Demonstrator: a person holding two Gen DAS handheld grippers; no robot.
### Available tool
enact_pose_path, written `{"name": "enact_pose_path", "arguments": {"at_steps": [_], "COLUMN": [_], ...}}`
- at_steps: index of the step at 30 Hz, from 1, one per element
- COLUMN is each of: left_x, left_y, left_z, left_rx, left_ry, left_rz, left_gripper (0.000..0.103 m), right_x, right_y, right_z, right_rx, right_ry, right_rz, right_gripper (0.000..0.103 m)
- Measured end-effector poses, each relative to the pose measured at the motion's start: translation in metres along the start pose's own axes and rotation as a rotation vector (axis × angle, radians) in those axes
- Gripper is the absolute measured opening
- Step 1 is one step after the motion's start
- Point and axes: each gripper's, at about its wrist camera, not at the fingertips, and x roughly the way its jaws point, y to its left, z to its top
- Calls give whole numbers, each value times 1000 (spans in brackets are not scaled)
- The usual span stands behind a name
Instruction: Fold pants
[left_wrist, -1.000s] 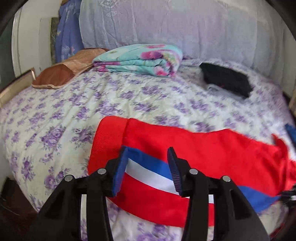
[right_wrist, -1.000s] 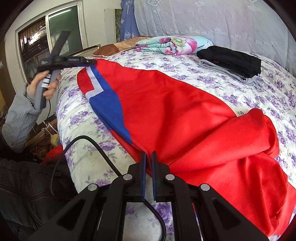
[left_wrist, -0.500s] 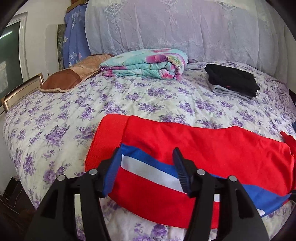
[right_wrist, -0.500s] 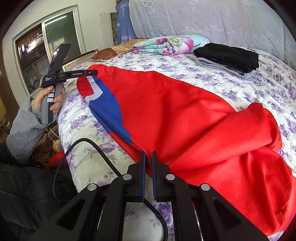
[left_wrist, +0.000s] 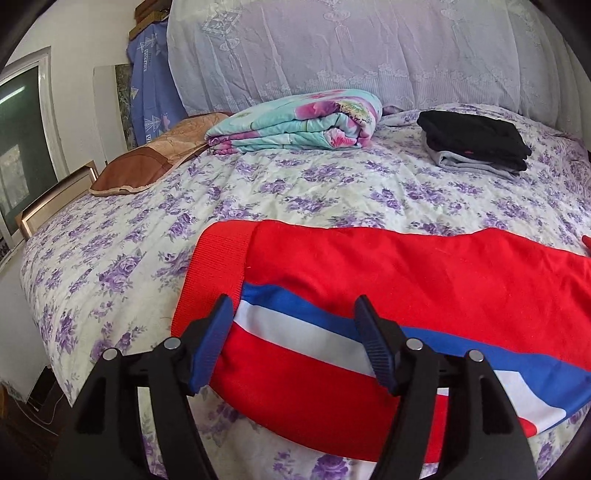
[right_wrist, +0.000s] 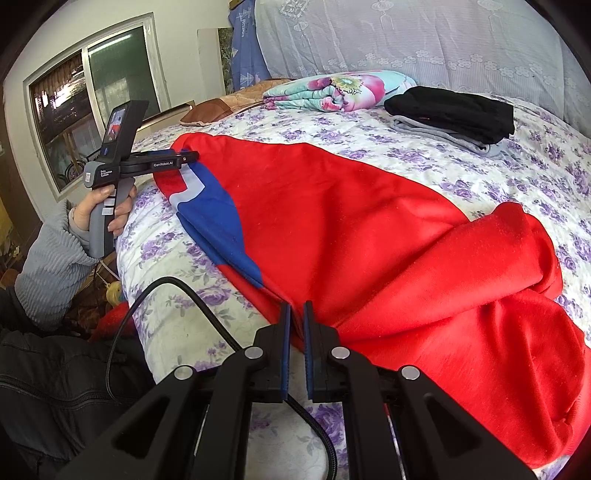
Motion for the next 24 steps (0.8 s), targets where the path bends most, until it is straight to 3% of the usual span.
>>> {"name": "enact_pose_path", "arguments": {"at_steps": [8, 15, 17, 19, 22, 24], "left_x": [-18, -30, -29, -24, -18, -17], "left_y": [-2, -26, -36, -44, -52, -59], "left_z": [4, 0, -4, -8, -16, -20], "left_rx": [-23, 17, 43, 60, 76, 100], "left_ry": [-19, -29, -19, 2, 16, 4], "left_rz": [-40, -104, -113, -125, -127, -113], "left_gripper": [66, 74, 74, 75, 79, 85], "right_x": [-1, -3, -7, -15, -31, -45], "right_y": [1, 1, 2, 6, 17, 19], "right_z": [1, 1, 2, 3, 5, 8], "right_rx": [0, 9, 10, 10, -19, -21], "right_ry": [-3, -8, -11, -23, -52, -88], "right_rz": [-5, -6, -2, 17, -12, -32], "right_gripper": [7, 9, 14, 35, 49, 52]}}
